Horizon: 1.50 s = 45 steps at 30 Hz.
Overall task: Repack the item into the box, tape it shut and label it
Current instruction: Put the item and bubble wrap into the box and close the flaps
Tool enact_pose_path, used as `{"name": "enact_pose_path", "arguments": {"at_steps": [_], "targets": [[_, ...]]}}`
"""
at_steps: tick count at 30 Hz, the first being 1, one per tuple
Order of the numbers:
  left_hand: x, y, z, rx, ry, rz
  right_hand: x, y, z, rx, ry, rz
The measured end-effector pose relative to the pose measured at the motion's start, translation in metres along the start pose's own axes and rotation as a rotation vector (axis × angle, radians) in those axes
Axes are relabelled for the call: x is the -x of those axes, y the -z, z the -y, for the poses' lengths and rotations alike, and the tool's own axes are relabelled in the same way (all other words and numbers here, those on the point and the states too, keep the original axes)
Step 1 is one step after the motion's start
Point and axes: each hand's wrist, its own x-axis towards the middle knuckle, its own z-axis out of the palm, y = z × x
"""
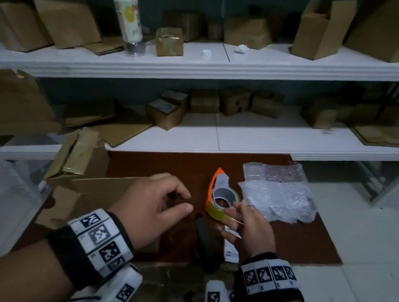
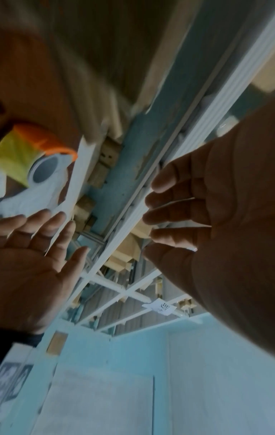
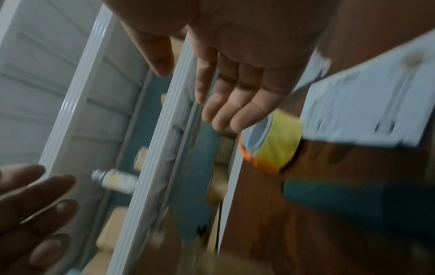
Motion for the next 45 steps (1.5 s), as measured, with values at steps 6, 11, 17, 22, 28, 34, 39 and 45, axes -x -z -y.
{"name": "enact_pose_path", "arguments": {"at_steps": [6, 11, 17, 22, 28, 34, 39, 45], "targets": [[-0.065, -0.083, -0.028, -0.161, -0.047, 0.208, -0.009, 0.071, 0.012, -0.368, -0.095, -0.214], [-0.125, -0.146, -0.043, -0.409, -0.008, 0.348, -0.011, 0.098, 0.025, -0.444, -0.152, -0.348], [-0.166, -0.208, -0.046, -0.911, -0.155, 0.732, -0.032, 0.108, 0.035, -0.461, -0.187, -0.42], [-0.173, -0.227, -0.03, -1.035, -0.133, 0.841, -0.038, 0.111, 0.034, -0.486, -0.227, -0.396], [-0.167, -0.203, -0.025, -0.678, -0.236, 0.368, -0.038, 0.108, 0.03, -0.466, -0.198, -0.404], [-0.128, -0.138, -0.039, 0.142, -0.121, -0.118, -0.028, 0.082, 0.02, -0.475, -0.137, -0.244], [-0.078, -0.085, -0.029, 0.538, 0.171, -0.114, -0.003, 0.046, 0.017, -0.409, 0.012, 0.01], [-0.015, -0.021, -0.005, 0.527, 0.23, -0.078, 0.025, -0.002, 0.005, -0.221, 0.169, 0.153]]}}
